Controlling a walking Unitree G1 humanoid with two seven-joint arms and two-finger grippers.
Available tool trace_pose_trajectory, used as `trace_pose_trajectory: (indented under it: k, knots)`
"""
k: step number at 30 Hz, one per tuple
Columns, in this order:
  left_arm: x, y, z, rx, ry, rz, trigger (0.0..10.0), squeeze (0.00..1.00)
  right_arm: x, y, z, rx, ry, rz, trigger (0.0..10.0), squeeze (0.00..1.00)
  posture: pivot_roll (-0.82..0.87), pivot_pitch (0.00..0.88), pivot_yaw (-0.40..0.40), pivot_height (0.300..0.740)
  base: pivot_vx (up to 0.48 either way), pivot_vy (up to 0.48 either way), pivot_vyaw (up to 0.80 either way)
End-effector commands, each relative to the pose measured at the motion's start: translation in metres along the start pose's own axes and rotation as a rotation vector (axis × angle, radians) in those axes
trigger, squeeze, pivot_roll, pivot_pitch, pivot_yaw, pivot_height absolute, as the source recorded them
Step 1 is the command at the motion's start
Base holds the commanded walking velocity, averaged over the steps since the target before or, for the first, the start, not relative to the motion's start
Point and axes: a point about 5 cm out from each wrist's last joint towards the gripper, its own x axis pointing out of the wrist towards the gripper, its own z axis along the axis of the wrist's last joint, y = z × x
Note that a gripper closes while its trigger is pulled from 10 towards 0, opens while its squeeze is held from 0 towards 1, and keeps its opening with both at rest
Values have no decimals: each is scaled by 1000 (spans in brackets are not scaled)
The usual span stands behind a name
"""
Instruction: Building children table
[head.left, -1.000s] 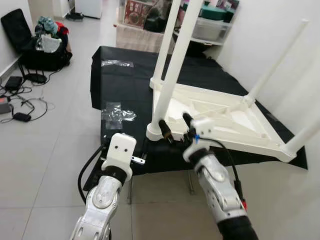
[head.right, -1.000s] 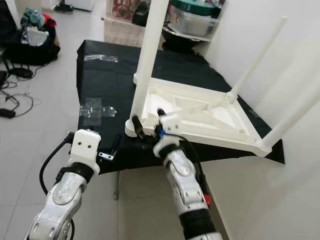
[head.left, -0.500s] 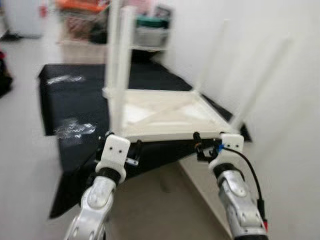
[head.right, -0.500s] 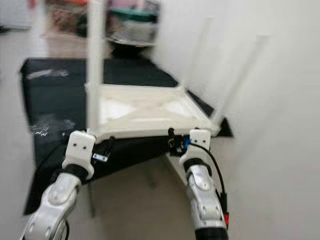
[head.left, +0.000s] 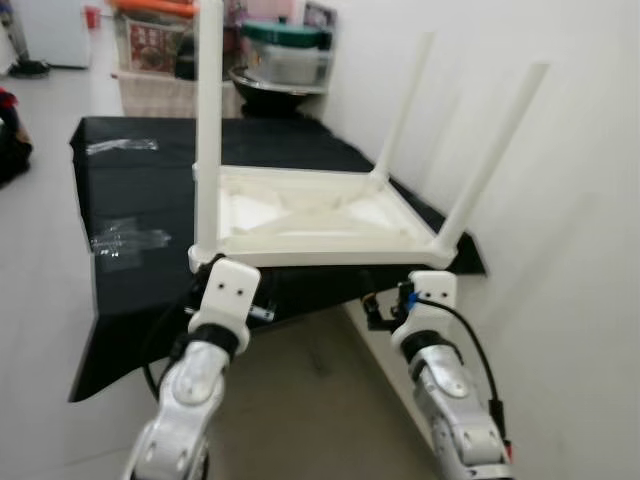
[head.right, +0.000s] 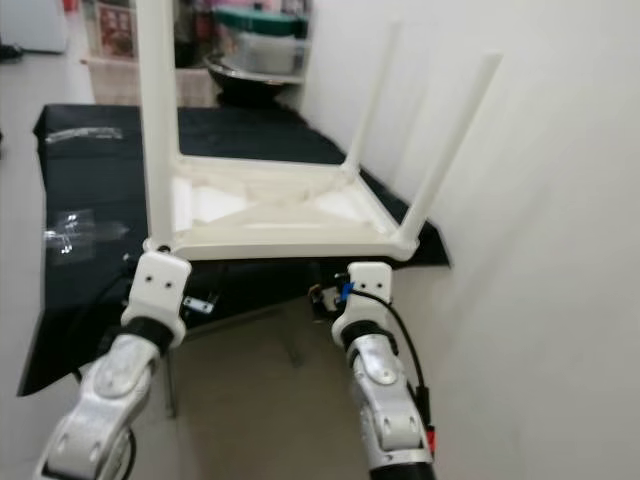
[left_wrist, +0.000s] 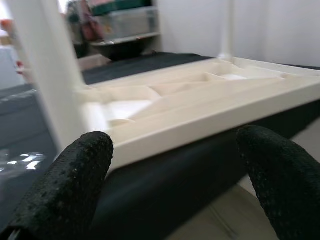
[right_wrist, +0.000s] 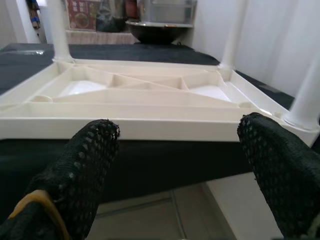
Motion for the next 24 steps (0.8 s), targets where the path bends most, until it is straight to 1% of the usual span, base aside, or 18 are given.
trace_pose_trajectory:
  k: [1, 4, 6, 10, 15, 16, 17, 18, 19, 20, 22, 24]
  knots:
    - [0, -2, 1, 0, -2, -6, 10000, 0, 2, -4, 0, -7, 13, -16, 10000, 0, 108, 40, -175, 740, 364, 0, 0]
    - [0, -1, 1, 0, -2, -4, 10000, 0, 3, -5, 2, -11, 13, -19, 10000, 0, 105, 41, -171, 740, 359, 0, 0]
    - [2, 1, 1, -2, -3, 8, 10000, 0, 7, -9, 5, -22, 13, -31, 10000, 0, 106, 37, -181, 740, 371, 0, 0]
    - [2, 1, 2, -6, -6, 13, 10000, 0, 7, -10, 5, -20, 13, -33, 10000, 0, 105, 36, -180, 740, 368, 0, 0]
    - [4, 3, 5, -16, -19, 25, 10000, 0, 10, -15, 7, -18, 12, -63, 10000, 0, 106, 37, -183, 740, 0, 0, 0]
    - [5, 4, 5, -16, -19, 33, 10000, 0, 11, -21, 4, -37, 36, -86, 10000, 0, 105, 41, -183, 740, 0, 0, 0]
    - [5, 4, 5, -16, -19, 33, 10000, 0, 11, -21, 4, -37, 36, -86, 10000, 0, 105, 41, -183, 740, 0, 0, 0]
    - [5, 7, 4, -10, -18, 40, 10000, 0, 12, -30, 1, -57, 73, -112, 10000, 0, 105, 46, -177, 740, 0, 0, 0]
    - [5, 7, 4, -10, -18, 40, 10000, 0, 12, -30, 1, -57, 73, -112, 10000, 0, 105, 46, -177, 740, 0, 0, 0]
    - [5, 11, 2, 0, -9, 59, 10000, 0, 13, -40, -4, -83, 117, -150, 10000, 0, 106, 44, -177, 740, 0, 0, 0]
    - [5, 27, -2, 22, 12, 88, 10000, 0, 14, -67, -9, -157, 183, -269, 10000, 0, 105, 56, -175, 740, 0, 0, 0]
    - [5, 27, -2, 22, 12, 88, 10000, 0, 14, -67, -9, -157, 183, -269, 10000, 0, 105, 56, -175, 740, 0, 0, 0]
